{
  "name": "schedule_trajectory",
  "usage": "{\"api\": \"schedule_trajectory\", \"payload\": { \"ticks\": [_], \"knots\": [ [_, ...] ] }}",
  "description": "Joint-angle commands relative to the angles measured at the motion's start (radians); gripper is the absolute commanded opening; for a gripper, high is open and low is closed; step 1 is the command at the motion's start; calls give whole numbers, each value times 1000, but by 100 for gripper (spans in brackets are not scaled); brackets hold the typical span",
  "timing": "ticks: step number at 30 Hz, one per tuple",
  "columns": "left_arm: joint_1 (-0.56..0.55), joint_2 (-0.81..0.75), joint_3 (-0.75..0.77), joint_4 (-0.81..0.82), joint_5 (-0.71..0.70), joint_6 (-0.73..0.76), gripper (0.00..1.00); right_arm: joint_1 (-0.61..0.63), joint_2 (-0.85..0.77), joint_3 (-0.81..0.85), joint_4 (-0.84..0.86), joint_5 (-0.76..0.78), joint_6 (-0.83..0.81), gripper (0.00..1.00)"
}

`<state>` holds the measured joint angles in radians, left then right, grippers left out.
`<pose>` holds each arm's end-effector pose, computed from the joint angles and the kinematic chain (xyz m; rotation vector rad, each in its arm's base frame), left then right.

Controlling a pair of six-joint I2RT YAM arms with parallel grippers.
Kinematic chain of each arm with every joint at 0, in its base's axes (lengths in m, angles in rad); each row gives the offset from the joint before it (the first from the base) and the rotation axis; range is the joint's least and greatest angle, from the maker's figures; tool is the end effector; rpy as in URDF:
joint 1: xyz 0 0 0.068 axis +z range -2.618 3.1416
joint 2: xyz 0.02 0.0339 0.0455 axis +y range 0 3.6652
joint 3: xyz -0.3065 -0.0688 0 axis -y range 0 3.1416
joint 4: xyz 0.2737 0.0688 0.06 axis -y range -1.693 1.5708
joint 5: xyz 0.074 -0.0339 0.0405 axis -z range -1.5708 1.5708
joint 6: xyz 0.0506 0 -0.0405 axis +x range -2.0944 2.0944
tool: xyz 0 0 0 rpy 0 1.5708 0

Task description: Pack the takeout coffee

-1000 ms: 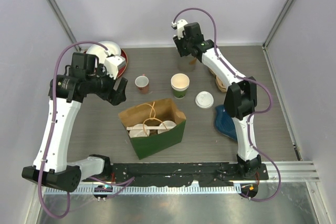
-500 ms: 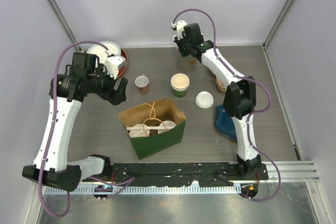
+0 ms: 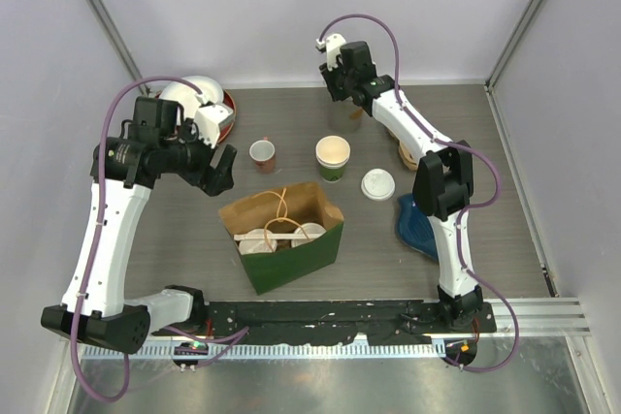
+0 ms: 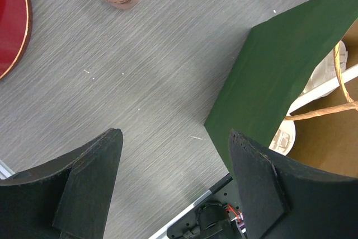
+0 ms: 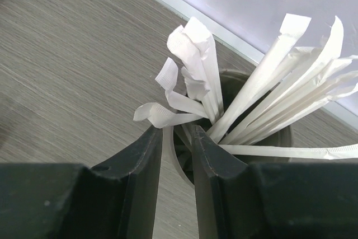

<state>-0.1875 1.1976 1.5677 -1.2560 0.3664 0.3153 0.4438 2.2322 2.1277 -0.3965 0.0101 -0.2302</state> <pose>0.2112 -0.0585 0.4599 0.7537 2.2948 -0.3908 0.5385 0.2555 0.3266 -0.6799 1.9594 0.1206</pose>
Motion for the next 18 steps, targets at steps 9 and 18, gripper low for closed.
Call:
{"api": "schedule_trajectory", "payload": {
  "ticks": [9, 18],
  "knots": [
    [6, -9, 23, -34, 65, 39, 80, -1, -11, -5, 113, -98, -6, 36],
    [7, -12, 17, -49, 75, 53, 80, -1, 0, -12, 145, -58, -31, 22]
  ]
}}
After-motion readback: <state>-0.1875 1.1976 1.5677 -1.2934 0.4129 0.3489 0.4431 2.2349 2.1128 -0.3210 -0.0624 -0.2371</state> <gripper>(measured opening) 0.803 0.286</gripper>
